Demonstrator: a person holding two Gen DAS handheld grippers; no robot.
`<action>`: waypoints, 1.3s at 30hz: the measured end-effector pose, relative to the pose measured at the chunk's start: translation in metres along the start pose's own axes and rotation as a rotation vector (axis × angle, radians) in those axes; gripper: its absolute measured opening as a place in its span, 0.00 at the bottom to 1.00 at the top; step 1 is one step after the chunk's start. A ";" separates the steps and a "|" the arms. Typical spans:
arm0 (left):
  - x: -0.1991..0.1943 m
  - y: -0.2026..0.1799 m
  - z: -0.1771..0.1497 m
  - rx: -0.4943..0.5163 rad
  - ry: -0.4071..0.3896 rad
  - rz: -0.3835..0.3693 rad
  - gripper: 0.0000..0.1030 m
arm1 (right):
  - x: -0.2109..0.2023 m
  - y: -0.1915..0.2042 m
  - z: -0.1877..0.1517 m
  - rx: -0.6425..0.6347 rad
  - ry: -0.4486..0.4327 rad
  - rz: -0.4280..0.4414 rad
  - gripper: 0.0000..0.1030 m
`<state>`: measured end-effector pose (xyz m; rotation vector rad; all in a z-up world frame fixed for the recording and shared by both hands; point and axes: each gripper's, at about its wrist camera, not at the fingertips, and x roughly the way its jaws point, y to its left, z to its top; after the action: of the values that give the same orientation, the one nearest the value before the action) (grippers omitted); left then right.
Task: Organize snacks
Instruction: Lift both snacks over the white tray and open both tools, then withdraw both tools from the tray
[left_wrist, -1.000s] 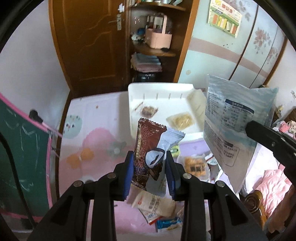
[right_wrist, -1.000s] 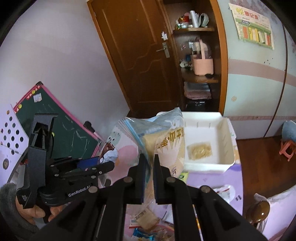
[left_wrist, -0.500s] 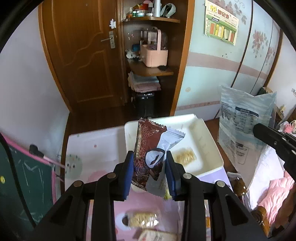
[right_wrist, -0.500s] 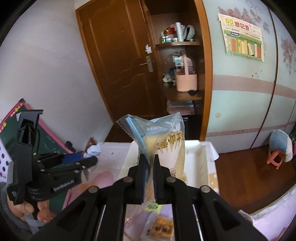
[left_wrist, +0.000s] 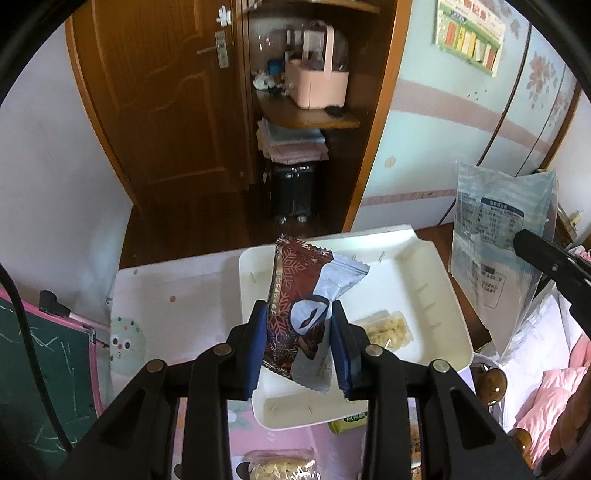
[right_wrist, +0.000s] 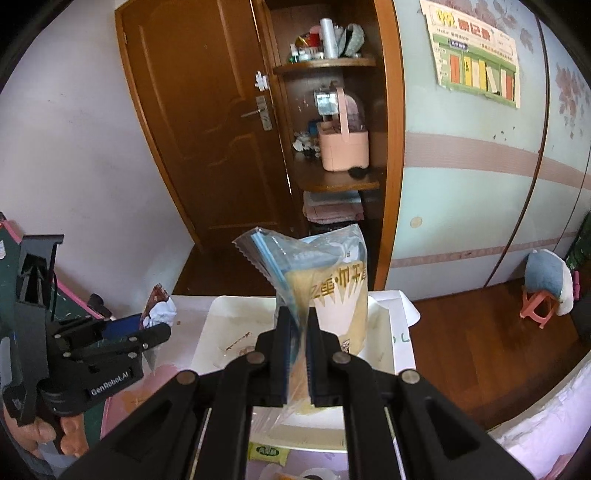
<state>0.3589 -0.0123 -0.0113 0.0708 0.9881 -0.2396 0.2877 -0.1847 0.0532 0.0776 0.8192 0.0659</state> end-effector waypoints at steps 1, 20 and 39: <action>0.005 0.000 0.000 0.000 0.006 -0.001 0.30 | 0.005 -0.001 0.000 0.003 0.006 -0.001 0.06; 0.077 -0.015 -0.001 0.040 0.106 0.010 0.31 | 0.072 -0.008 -0.012 0.042 0.129 -0.036 0.07; 0.081 -0.020 -0.014 0.060 0.092 0.039 0.86 | 0.098 -0.011 -0.024 0.085 0.209 -0.010 0.32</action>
<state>0.3853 -0.0434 -0.0853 0.1573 1.0699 -0.2320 0.3371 -0.1856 -0.0353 0.1484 1.0314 0.0299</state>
